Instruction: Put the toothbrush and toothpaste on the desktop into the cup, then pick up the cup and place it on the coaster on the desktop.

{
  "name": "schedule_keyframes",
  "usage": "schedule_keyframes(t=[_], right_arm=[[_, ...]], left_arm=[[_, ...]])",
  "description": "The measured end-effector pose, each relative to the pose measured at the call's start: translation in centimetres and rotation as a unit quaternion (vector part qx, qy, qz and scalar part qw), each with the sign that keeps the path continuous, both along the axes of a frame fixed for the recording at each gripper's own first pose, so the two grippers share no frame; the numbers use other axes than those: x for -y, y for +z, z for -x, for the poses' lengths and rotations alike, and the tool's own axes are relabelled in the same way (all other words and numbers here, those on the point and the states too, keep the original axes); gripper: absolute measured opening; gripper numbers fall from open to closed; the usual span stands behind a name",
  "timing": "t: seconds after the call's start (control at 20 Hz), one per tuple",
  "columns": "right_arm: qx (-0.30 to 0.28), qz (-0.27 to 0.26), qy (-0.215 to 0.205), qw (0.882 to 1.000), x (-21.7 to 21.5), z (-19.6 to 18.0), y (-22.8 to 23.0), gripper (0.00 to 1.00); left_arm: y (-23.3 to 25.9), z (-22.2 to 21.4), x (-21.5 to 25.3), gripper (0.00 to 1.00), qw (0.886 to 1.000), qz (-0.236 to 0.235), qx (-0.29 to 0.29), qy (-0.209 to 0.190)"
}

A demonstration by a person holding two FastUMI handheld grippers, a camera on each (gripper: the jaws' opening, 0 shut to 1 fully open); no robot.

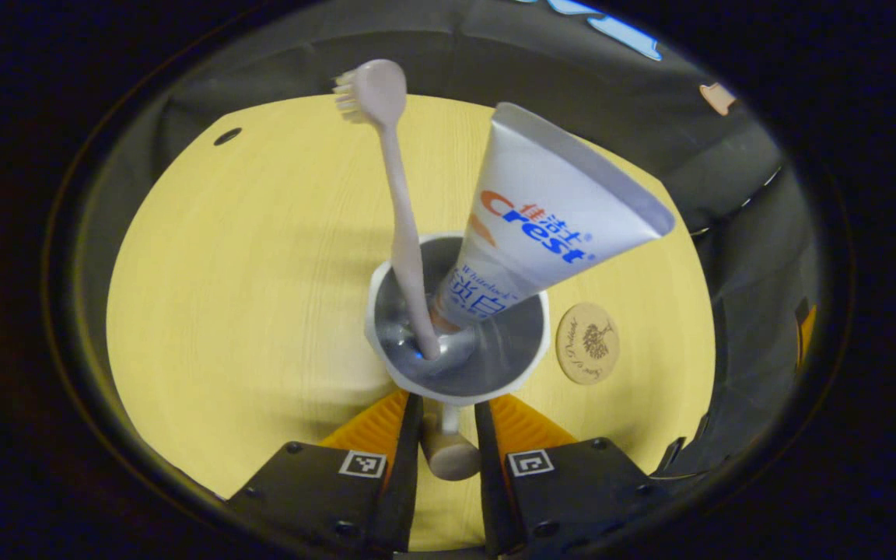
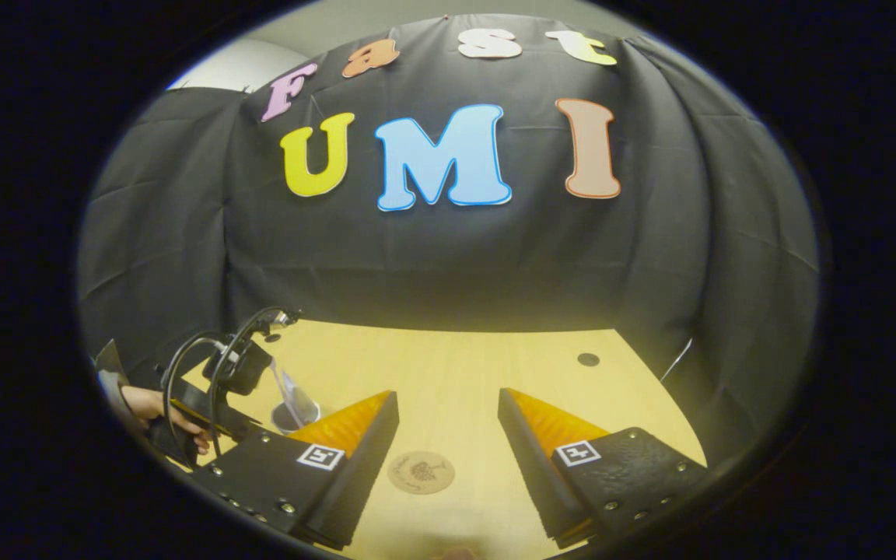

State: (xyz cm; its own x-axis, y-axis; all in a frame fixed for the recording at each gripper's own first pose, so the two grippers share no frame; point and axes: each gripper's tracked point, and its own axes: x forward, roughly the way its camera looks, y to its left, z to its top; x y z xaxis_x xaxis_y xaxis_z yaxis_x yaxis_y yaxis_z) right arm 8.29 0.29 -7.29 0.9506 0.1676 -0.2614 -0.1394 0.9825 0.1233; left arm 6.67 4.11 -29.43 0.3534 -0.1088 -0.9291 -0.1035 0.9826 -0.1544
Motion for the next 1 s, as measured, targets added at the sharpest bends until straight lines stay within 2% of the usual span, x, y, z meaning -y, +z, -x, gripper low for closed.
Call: schedule_keyframes(t=[0.1,0.2,0.4,0.5,0.55,1.0], right_arm=[[-0.002,0.0,-0.001,1.0,0.1,0.2,-0.1,0.83],[-0.003,-0.003,-0.003,1.0,0.2,0.2,-0.2,0.83],[-0.004,-0.002,-0.006,1.0,0.4,0.5,-0.3,0.84],[-0.007,-0.002,-0.006,1.0,0.5,0.4,-0.4,0.83],[-0.009,-0.003,-0.006,1.0,0.6,0.5,-0.6,0.84],[-0.009,0.0,-0.016,1.0,1.9,0.9,-0.7,0.83]], left_arm=[[0.3,-0.2,-0.1,0.41,1.0,-0.019,0.003,-0.009],[0.3,-0.4,-0.2,0.31,0.999,-0.036,0.008,-0.021],[0.1,-0.6,0.4,0.33,0.999,-0.031,0.022,-0.029],[0.2,-1.1,0.9,0.32,0.999,-0.018,0.037,-0.015],[0.3,-1.1,1.2,0.28,0.999,-0.016,0.038,-0.017],[0.3,-1.4,5.3,0.28,0.997,-0.007,0.05,-0.05]])
